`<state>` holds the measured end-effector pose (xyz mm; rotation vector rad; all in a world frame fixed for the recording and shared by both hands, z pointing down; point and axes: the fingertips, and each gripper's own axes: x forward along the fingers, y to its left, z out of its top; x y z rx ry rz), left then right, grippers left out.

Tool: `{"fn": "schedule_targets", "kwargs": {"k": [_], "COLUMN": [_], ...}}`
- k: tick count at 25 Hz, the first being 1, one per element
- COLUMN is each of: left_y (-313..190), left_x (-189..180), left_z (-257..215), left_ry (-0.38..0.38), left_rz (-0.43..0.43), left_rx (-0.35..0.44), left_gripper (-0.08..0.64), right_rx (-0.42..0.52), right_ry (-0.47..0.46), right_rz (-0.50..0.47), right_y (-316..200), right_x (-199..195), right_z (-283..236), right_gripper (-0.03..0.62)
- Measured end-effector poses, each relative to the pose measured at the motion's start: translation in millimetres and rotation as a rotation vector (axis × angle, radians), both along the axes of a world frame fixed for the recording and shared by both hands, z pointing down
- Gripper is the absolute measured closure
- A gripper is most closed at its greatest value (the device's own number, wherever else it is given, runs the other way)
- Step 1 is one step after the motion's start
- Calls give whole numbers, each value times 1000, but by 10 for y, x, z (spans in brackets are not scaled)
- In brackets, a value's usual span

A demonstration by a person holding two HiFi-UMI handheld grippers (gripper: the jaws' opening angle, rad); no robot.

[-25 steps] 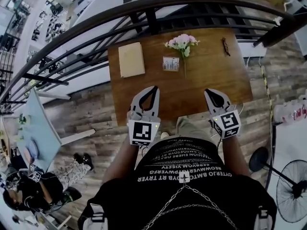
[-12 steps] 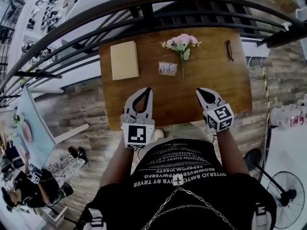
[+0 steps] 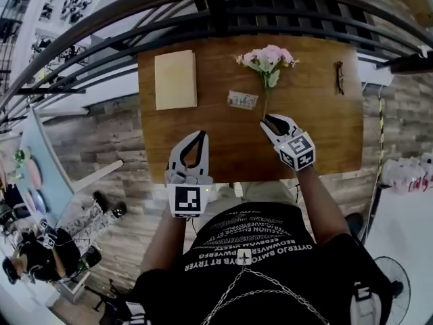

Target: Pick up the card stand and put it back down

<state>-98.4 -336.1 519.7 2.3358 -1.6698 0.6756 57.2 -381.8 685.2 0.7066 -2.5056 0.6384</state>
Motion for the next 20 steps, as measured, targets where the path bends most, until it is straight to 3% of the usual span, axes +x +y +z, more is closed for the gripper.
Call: {"fn": "schedule_targets", "kwargs": {"k": [4,12,18,20], "left_y": [20,121,229,277], "left_x": [-31,-114,-211,-201], "left_z": [92,224,325,328], "left_ry": [2,-13,-20,-16], "left_rz": [-18,-63,-100,-100], "left_rx": [-15,-79,-115,-110], "left_gripper": [534,532,532,532], "right_rx": [-26,-55,-56,-39], "right_ry": [32,66,96,131], "right_rz": [-32,-53,-48,-50], "right_y": [-132,-346,-476,-486], "right_x": [-144,-333,-474,-462], "right_z": [326,733,899,927], "right_gripper": [428,359,350,399]}}
